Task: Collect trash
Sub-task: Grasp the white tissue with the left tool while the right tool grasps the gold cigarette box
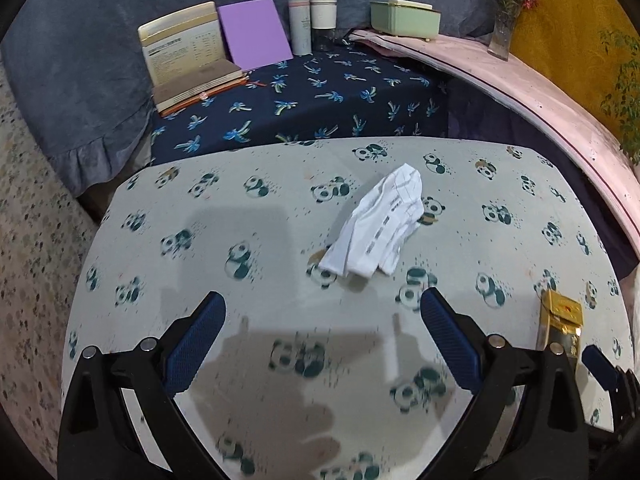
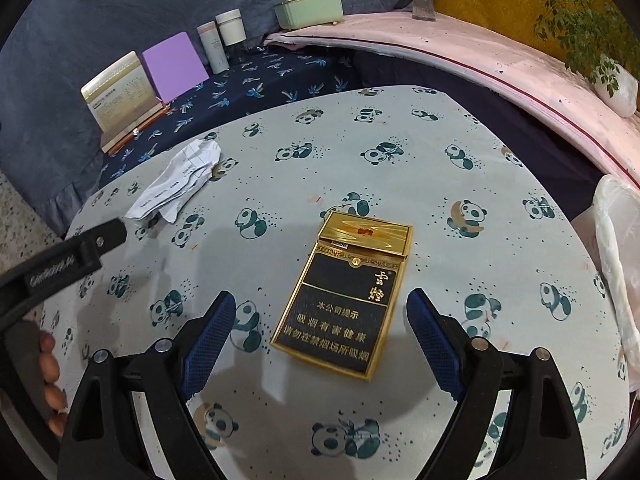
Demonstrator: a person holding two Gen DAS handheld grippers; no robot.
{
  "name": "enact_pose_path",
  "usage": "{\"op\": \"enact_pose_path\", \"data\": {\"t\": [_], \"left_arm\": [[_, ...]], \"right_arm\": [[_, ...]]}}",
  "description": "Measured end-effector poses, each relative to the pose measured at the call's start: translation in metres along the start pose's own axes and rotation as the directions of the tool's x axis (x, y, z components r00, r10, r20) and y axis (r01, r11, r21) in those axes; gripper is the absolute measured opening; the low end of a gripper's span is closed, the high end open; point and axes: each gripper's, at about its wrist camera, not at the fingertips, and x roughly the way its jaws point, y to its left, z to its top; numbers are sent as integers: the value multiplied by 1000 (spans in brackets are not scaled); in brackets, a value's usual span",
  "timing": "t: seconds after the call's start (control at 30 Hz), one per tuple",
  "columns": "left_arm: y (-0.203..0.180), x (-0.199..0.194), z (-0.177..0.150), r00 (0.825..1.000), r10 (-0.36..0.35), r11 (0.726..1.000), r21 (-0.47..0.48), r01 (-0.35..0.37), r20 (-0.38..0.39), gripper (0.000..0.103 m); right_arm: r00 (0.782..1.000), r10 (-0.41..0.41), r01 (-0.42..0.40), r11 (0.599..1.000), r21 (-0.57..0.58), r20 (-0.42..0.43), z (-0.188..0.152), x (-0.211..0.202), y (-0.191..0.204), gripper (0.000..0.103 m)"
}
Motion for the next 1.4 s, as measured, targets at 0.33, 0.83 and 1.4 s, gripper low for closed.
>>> {"op": "enact_pose_path", "data": {"t": [0.33,0.83,1.4], "left_arm": [[-20,54,34,1000,-11,998,65,13,-25,92],[-43,37,-8,990,-86,994,57,93,-111,42],[-107,-48,-98,989,-95,990,93,106,-113,40]], "right_arm": [[1000,-21,21,1000,-6,-5,0,18,0,84],[1000,-14,14,1000,28,6,-6,7,-17,59],[999,-6,1,996,89,53,-37,-61,-78,56]]}}
